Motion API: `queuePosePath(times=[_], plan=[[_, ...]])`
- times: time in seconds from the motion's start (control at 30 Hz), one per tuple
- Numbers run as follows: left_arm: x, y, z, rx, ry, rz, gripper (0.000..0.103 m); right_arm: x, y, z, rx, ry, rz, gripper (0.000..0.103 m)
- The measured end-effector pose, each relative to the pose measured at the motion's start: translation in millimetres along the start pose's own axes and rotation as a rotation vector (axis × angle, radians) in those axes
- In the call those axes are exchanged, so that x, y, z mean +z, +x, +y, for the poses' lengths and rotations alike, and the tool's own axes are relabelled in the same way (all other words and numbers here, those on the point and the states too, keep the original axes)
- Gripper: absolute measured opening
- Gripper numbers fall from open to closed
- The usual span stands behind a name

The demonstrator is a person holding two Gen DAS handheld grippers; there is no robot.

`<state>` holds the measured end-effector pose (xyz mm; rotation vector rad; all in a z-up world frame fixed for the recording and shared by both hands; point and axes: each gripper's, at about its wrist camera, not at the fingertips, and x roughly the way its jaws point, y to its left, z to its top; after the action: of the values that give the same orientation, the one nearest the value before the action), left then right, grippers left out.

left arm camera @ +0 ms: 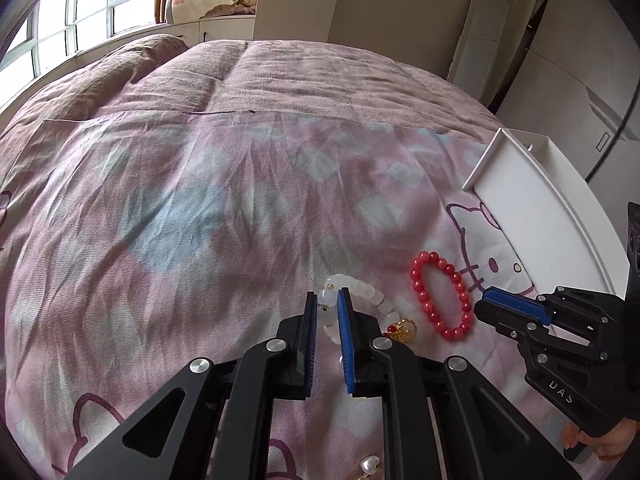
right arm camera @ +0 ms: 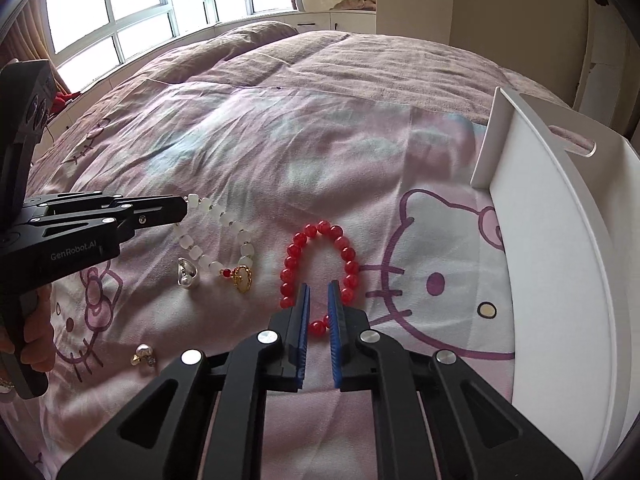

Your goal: Organize jewelry

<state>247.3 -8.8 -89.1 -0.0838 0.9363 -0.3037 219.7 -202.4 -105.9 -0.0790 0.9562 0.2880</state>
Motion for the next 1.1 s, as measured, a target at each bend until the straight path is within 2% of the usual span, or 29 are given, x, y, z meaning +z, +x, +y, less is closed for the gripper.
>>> queuePosePath(times=[0.2, 0.43, 0.57, 0.63, 1.1], plan=[[5, -32, -9, -0.005, 0.009, -0.06, 0.016, 5, -27, 2, -0.006, -0.001, -0.048, 0.01], [1, -56, -8, 0.006, 0.002, -0.092, 0.016, 0, -29, -8, -0.002, 0.039, -0.018, 0.013], [-3, -63, 0, 0.008, -0.022, -0.096, 0.016, 1, -27, -7, -0.012, 0.036, -0.019, 0.037], [-5, -62, 3, 0.015, -0.032, -0.093, 0.016, 1, -25, -5, -0.02, 0.027, -0.023, 0.043], [-10, -37, 16, -0.006, -0.067, -0.044, 0.016, -9, 17, -14, -0.038, 0.043, 0.058, 0.043]])
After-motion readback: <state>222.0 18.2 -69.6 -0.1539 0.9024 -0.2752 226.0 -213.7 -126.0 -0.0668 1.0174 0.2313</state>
